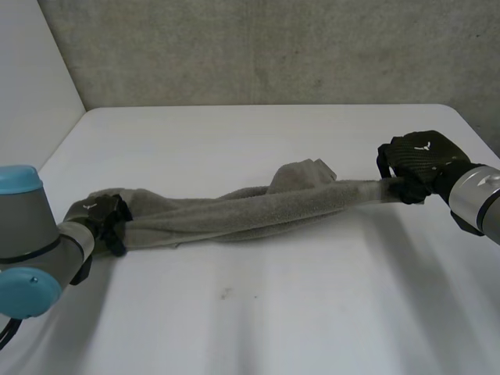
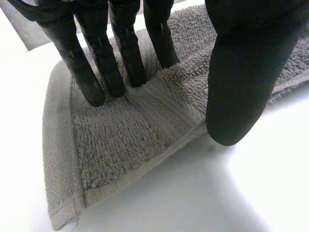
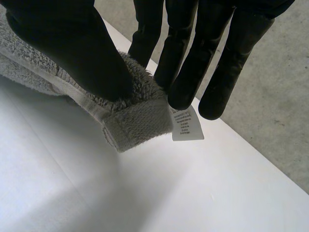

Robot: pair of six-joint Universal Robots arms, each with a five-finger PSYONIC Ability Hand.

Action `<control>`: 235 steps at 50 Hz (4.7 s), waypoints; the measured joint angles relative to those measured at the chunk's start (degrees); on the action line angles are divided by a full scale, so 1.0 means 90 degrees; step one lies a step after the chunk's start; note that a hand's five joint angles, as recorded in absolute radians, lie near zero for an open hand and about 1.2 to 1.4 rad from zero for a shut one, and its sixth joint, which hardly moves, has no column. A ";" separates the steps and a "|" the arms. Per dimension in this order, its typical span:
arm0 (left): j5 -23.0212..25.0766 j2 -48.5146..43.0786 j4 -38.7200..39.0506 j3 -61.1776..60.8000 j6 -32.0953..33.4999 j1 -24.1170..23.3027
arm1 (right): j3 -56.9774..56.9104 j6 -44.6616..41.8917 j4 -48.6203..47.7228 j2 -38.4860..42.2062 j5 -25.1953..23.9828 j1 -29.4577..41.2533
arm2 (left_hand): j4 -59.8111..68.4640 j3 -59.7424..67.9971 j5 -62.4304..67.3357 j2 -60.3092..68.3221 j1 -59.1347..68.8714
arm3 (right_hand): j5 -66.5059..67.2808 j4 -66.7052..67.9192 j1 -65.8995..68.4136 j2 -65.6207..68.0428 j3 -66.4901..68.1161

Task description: Fold the towel.

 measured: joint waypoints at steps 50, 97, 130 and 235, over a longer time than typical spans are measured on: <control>-0.0056 0.2732 -0.2369 -0.0694 0.1378 -0.0127 | -0.0336 -0.3144 0.3360 0.0064 0.0043 -0.0369 | 0.3924 0.3915 0.3818 0.3901 0.3646 | 0.0056 0.0001 -0.0003 0.0000 0.0000; -0.0373 0.0745 0.1047 0.1647 0.0370 -0.0930 | -0.1530 -0.0437 -0.1735 0.0710 0.0919 0.0495 | 0.3928 0.3919 0.3889 0.3941 0.3741 | 0.0115 0.0031 -0.0003 0.0001 0.0024; -0.0534 0.3485 -0.3306 -0.1736 0.1988 -0.0684 | 0.1275 -0.4660 0.3096 -0.0764 0.1137 -0.0499 | 0.3929 0.3920 0.3887 0.3943 0.3741 | 0.0116 0.0031 -0.0002 0.0001 0.0024; -0.0317 -0.0865 -0.3076 0.3178 0.0696 -0.0357 | -0.2207 -0.0774 0.0580 0.2846 0.0841 0.0457 | -0.0632 -0.0617 -0.0632 -0.0616 -0.0566 | -0.1656 -0.1736 -0.1185 -0.1694 -0.1707</control>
